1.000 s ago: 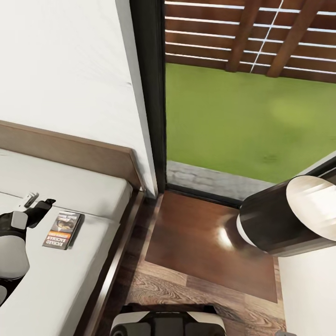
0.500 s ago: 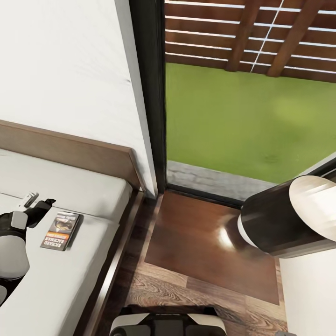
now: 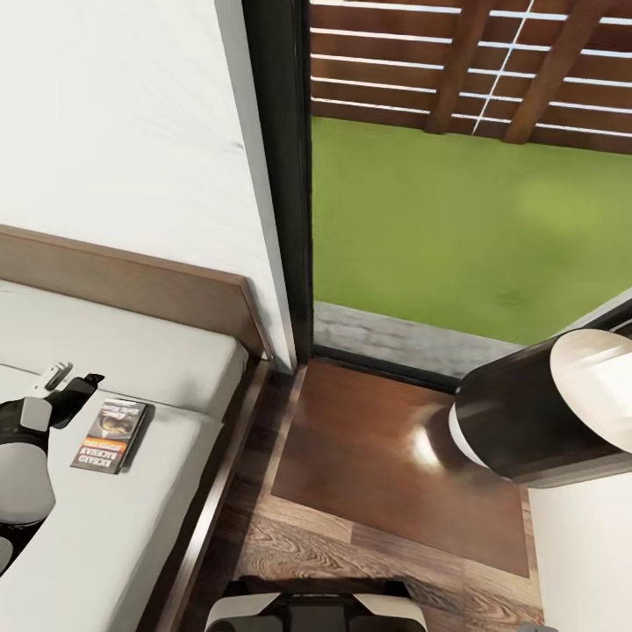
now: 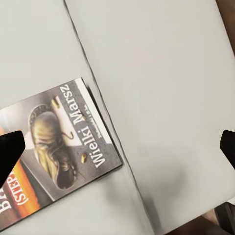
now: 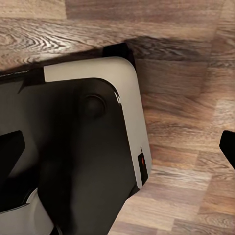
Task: In the bedroom, move the book from the bed onto either nightstand, and place the two sandals side by side next to the bed.
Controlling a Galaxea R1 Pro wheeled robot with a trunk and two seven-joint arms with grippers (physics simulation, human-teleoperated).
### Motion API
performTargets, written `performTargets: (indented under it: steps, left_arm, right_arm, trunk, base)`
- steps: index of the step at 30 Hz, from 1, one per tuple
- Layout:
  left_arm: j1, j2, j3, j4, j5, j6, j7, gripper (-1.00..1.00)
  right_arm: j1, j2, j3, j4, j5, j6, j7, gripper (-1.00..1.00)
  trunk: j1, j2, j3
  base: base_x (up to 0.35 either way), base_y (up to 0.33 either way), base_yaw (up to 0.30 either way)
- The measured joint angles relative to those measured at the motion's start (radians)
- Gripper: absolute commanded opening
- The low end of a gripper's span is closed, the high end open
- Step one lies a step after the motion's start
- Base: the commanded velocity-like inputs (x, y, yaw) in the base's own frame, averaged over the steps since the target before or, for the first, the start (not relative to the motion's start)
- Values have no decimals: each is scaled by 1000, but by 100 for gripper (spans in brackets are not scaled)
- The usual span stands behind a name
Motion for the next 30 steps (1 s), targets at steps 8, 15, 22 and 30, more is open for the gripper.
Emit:
performTargets:
  steps: [8,15,22,30]
  left_arm:
    - [0,1,0,-1,0,0,0,100]
    - [0,1,-1,-2,0,0,0,100]
    - [0,1,-1,-2,0,0,0,100]
    - [0,3,-1,-3,-1,0,0,100]
  right_arm:
    - [0,0,0,0,0,0,0,100]
    - [0,0,1,0,0,0,0,100]
    - [0,0,1,0,0,0,1,100]
    - [0,0,2,0,0,0,1,100]
  trunk:
    - [31,-56,-25]
    - [58,-105,-47]
    - [84,-154,-69]
    - [115,-210,-94]
  base:
    - [0,0,0]
    - [0,0,0]
    - [0,0,0]
    - [0,0,0]
